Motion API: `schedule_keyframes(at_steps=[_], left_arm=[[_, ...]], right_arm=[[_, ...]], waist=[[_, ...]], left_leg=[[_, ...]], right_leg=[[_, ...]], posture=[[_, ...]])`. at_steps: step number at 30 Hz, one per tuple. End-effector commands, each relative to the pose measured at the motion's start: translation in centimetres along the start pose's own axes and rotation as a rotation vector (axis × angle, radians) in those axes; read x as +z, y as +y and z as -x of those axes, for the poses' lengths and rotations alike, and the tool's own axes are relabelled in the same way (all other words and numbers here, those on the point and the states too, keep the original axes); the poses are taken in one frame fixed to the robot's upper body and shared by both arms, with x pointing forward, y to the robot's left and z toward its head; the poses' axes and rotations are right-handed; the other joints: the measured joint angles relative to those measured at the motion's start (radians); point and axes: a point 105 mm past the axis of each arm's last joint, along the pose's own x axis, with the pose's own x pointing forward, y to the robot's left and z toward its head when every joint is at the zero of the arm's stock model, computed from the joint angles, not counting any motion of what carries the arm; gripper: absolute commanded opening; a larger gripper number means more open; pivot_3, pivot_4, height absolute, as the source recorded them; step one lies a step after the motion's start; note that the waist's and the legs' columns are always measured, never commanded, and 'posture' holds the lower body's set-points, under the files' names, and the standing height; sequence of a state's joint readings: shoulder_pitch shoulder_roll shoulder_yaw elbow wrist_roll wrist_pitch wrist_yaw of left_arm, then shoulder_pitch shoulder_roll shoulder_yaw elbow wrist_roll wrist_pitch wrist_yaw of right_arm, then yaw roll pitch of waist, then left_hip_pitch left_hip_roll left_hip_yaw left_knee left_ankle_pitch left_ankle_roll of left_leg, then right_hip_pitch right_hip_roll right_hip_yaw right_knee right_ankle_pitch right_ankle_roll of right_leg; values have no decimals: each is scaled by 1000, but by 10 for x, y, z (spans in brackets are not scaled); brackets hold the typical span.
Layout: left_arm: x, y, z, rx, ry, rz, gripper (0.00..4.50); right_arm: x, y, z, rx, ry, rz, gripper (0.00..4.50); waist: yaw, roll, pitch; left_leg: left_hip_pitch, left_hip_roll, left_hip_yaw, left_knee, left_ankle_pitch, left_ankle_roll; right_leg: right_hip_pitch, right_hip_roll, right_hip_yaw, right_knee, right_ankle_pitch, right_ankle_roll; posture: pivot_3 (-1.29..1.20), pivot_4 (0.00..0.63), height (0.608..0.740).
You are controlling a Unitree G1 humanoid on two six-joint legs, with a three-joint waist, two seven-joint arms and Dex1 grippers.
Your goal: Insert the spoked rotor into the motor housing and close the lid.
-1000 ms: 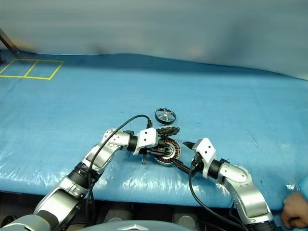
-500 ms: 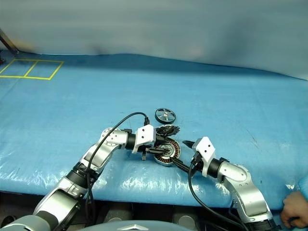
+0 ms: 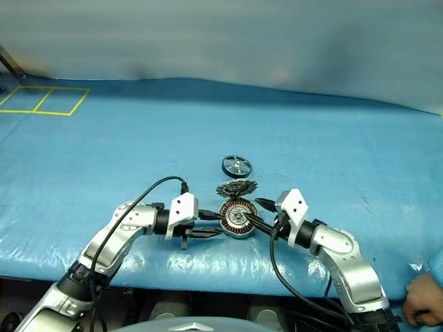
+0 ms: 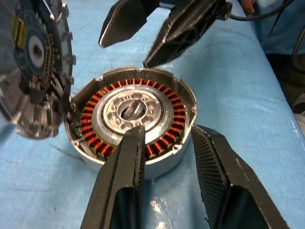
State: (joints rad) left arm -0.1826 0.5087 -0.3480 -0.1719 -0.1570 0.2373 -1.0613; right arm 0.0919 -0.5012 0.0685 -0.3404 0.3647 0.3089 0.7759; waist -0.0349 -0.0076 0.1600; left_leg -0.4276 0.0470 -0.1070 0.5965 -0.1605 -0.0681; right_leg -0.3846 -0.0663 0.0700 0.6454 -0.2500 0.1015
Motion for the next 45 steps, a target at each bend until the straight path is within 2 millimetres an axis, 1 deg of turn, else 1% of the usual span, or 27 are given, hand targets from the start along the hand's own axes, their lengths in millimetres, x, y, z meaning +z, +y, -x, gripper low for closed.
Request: schedule_keyframes(at_steps=[1, 2, 3, 4, 5, 15, 24, 33, 38, 45], left_arm=[[6, 5, 11, 81, -17, -17, 1602], [6, 5, 12, 91, -16, -14, 1602], [5, 6, 12, 102, -19, -8, 1602], [5, 6, 13, 114, -23, 0, 1602], [4, 6, 14, 125, -25, 8, 1602], [-6, 7, 22, 206, -21, 53, 1602], [-10, 9, 23, 229, -14, 65, 1602], [-13, 10, 22, 240, -10, 70, 1602], [-14, 10, 22, 246, -9, 76, 1602], [-17, 8, 23, 252, -4, 91, 1602]], right_arm=[[11, 4, -8, 38, -24, 42, 1144], [11, 5, -9, 42, -20, 44, 890], [10, 5, -10, 48, -10, 48, 470], [8, 5, -12, 52, 7, 60, 182], [6, 6, -13, 54, 22, 74, 34], [-1, 1, -22, 63, 76, 98, 34], [-6, 10, -21, 95, 93, 86, 34], [-15, 12, -20, 105, 141, 97, 34], [-24, 10, -21, 106, 197, 146, 34], [1, 9, -25, 110, 64, 106, 34]], waist=[[1, 0, 0], [1, 0, 0], [1, 0, 0], [2, 0, 0], [2, 0, 0], [1, 0, 0], [1, 0, 0], [0, 0, 0], [0, 0, 0], [0, 0, 0]], left_leg=[[0, 0, 0, 0, 0, 0], [0, 0, 0, 0, 0, 0], [0, 0, 0, 0, 0, 0], [0, 0, 0, 0, 0, 0], [0, 0, 0, 0, 0, 0], [0, 0, 0, 0, 0, 0], [0, 0, 0, 0, 0, 0], [0, 0, 0, 0, 0, 0], [0, 0, 0, 0, 0, 0], [0, 0, 0, 0, 0, 0]], right_leg=[[0, 0, 0, 0, 0, 0], [0, 0, 0, 0, 0, 0], [0, 0, 0, 0, 0, 0], [0, 0, 0, 0, 0, 0], [0, 0, 0, 0, 0, 0], [-1, 0, 0, 0, 0, 0], [-1, 0, 0, 0, 0, 0], [-1, 0, 0, 0, 0, 0], [0, 0, 0, 0, 0, 0], [0, 0, 0, 0, 0, 0]], posture=[[0, 150, 740], [0, 150, 740], [0, 150, 740], [0, 150, 740], [0, 150, 740], [0, 150, 740], [0, 150, 740], [0, 150, 740], [0, 150, 740], [0, 150, 740]])
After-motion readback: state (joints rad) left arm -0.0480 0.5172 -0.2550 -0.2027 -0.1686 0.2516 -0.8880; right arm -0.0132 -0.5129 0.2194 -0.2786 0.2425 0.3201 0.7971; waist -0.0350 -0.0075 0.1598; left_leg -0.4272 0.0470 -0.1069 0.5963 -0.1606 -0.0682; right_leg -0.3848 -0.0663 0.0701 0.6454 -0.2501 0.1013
